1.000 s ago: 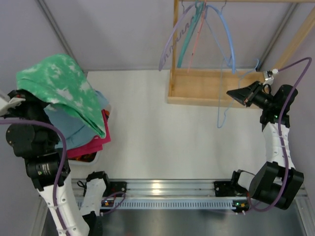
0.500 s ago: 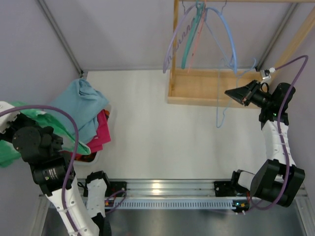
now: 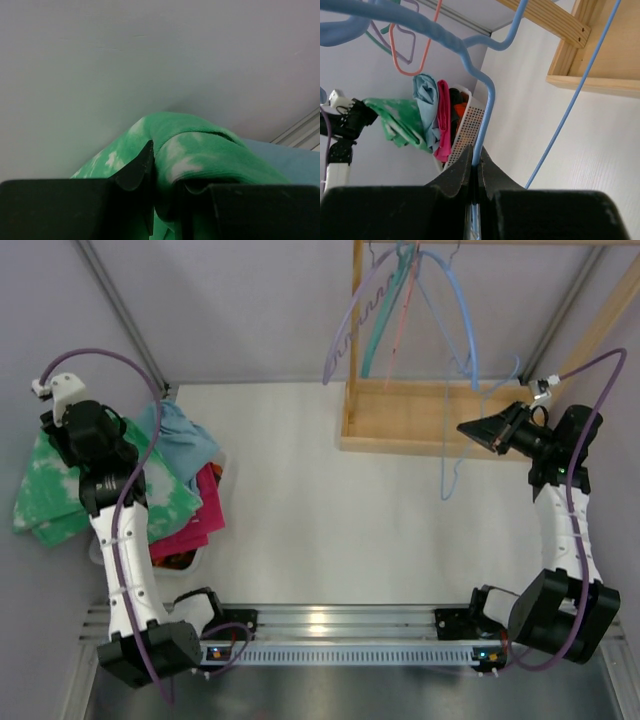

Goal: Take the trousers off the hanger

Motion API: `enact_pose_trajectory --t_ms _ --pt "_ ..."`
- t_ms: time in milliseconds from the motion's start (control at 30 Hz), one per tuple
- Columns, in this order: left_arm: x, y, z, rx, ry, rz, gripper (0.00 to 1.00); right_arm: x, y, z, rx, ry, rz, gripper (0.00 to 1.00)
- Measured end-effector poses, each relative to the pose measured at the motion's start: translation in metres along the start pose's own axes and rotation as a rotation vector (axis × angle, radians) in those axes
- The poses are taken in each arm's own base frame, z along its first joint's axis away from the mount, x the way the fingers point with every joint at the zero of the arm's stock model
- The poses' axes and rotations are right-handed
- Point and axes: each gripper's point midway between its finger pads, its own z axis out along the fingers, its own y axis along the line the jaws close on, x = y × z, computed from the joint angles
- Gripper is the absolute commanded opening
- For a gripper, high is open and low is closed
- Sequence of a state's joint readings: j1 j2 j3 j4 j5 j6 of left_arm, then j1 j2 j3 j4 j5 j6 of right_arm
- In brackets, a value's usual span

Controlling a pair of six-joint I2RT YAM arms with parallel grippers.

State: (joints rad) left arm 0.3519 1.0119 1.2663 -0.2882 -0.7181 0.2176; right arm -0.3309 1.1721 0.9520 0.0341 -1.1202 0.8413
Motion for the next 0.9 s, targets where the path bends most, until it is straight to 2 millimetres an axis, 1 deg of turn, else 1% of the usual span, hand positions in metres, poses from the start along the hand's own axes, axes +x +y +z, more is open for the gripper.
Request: enact_pose_trajectory --t_ms 67,100,133,200,233,300,400,433,467,500,533,567,633,667,700,767,800,867,900 --pt "0.009 -0.028 0.013 0.035 0.009 0.020 0.00 0.001 0.001 0.000 0.002 0.002 0.002 0.00" --pt "0.013 -0.045 0.015 0.059 0.007 0.039 0.00 0.001 0.001 0.000 0.004 0.004 0.008 0.00" --pt "0.015 -0.060 0.015 0.087 0.004 0.050 0.00 0.000 0.002 -0.001 0.004 0.004 0.009 0.00" --pt "0.019 -0.101 0.012 0.165 -0.006 0.070 0.00 -0.003 0.007 -0.001 0.002 0.002 0.002 0.00" --pt "0.022 -0.116 0.011 0.192 -0.008 0.077 0.00 -0.005 0.010 -0.001 0.000 -0.001 -0.005 0.00" --pt "0.030 -0.143 0.008 0.237 -0.011 0.083 0.00 -0.011 0.018 -0.002 -0.006 -0.008 -0.029 0.00" --pt "0.050 -0.171 0.004 0.276 0.004 0.095 0.04 -0.019 0.031 -0.003 -0.010 -0.015 -0.073 0.00" --pt "0.057 -0.178 0.002 0.284 0.011 0.094 0.07 -0.021 0.034 -0.004 -0.008 -0.014 -0.085 0.00" --pt "0.063 -0.184 0.000 0.293 0.015 0.087 0.15 -0.022 0.037 -0.005 -0.005 -0.014 -0.096 0.00" --pt "0.069 -0.189 -0.002 0.301 0.021 0.081 0.19 -0.025 0.041 -0.006 -0.003 -0.015 -0.113 0.00" --pt "0.073 -0.193 -0.004 0.308 0.026 0.072 0.22 -0.027 0.044 -0.006 -0.001 -0.017 -0.132 0.00" --pt "0.078 -0.196 -0.006 0.317 0.032 0.064 0.31 -0.028 0.047 -0.007 0.000 -0.018 -0.152 0.00" --pt "0.083 -0.202 -0.014 0.337 0.038 0.046 0.38 -0.030 0.053 -0.009 0.003 -0.020 -0.176 0.00" --pt "0.085 -0.204 -0.018 0.350 0.040 0.033 0.48 -0.031 0.055 -0.010 0.004 -0.021 -0.185 0.00" --pt "0.085 -0.204 -0.021 0.357 0.041 0.032 0.52 -0.032 0.057 -0.010 0.006 -0.021 -0.190 0.00" --pt "0.084 -0.204 -0.027 0.374 0.042 0.022 0.64 -0.034 0.060 -0.011 0.014 -0.022 -0.195 0.00" --pt "0.084 -0.202 -0.029 0.383 0.042 0.024 0.79 -0.035 0.062 -0.011 0.016 -0.023 -0.201 0.00" --pt "0.081 -0.198 -0.034 0.399 0.039 0.029 0.95 -0.040 0.068 -0.013 0.024 -0.028 -0.213 0.00" --pt "0.078 -0.194 -0.036 0.408 0.032 0.030 0.99 -0.042 0.070 -0.013 0.028 -0.031 -0.220 0.00"
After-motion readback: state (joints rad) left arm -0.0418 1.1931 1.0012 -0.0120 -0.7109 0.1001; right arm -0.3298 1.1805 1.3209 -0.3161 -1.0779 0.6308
